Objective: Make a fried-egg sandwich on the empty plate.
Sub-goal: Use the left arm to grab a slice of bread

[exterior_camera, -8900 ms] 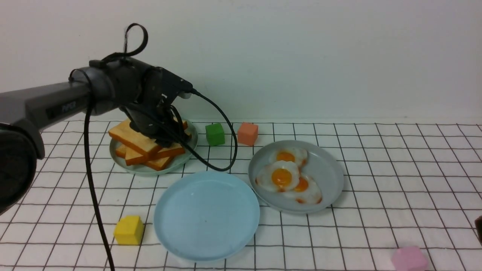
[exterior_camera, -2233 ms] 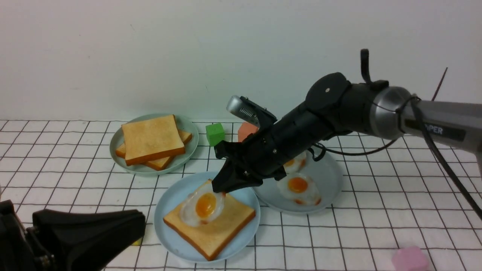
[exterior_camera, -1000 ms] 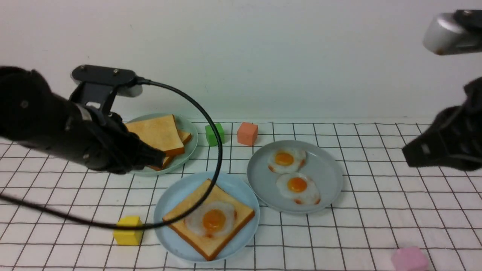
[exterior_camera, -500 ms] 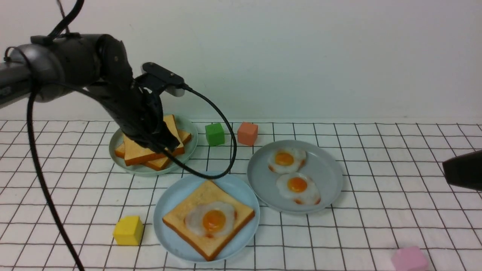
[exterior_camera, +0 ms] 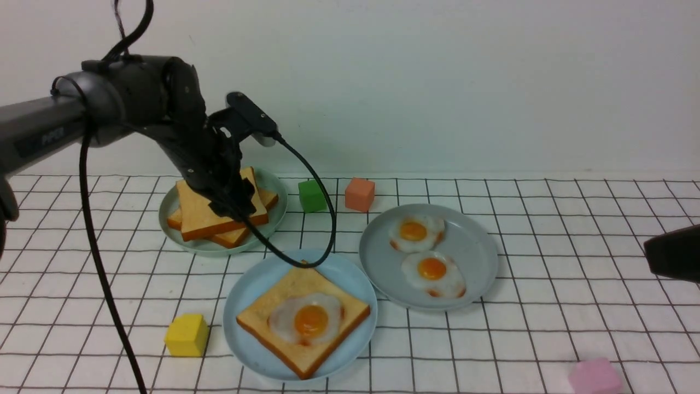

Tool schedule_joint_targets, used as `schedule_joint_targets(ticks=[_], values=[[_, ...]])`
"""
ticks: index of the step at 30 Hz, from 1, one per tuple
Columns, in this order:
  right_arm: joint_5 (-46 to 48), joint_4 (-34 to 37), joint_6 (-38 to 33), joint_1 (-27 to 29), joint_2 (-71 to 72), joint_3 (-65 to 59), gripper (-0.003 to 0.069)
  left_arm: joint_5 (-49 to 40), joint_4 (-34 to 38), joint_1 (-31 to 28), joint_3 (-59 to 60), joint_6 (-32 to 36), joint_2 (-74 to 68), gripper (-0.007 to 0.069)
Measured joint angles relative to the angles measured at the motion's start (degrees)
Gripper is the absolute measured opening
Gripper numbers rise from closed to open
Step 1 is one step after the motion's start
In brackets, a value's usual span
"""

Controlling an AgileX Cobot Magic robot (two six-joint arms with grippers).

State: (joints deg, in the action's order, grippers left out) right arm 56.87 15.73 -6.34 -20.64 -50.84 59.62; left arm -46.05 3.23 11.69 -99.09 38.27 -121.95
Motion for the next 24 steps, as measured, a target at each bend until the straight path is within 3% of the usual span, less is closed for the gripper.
schedule_joint_targets(ticks=[6,12,14,15,16,17,19,21,24], values=[[0.0,0.0,0.0,0.0,0.0,0.0,0.0017,3.5,-4.3,0.0,0.0,0.2,-2.4,0.0494],[0.0,0.0,0.0,0.0,0.0,0.0,0.0021,4.6,-5.5,0.0,-0.2,0.2,-3.8,0.0431],[0.1,0.0,0.0,0.0,0.0,0.0,0.0022,4.6,-5.5,0.0,-0.2,0.2,-4.0,0.0343],[0.1,0.0,0.0,0.0,0.0,0.0,0.0023,4.6,-5.5,0.0,-0.2,0.2,-4.0,0.0334],[0.1,0.0,0.0,0.0,0.0,0.0,0.0024,4.8,-5.5,0.1,-0.3,0.2,-4.1,0.0260],[0.1,0.0,0.0,0.0,0.0,0.0,0.0024,4.9,-5.5,0.1,-0.3,0.2,-4.1,0.0250],[0.2,-0.1,0.0,0.0,0.0,0.0,0.0027,5.3,-5.6,0.2,-0.4,0.2,-4.2,0.0117],[0.4,-0.1,0.0,0.0,0.0,0.0,0.0029,5.0,-5.7,0.3,-0.4,0.3,-3.9,0.0040],[0.6,0.0,0.0,0.0,0.0,0.0,0.0029,2.7,-5.9,0.5,-0.3,0.0,-2.4,0.0039]])
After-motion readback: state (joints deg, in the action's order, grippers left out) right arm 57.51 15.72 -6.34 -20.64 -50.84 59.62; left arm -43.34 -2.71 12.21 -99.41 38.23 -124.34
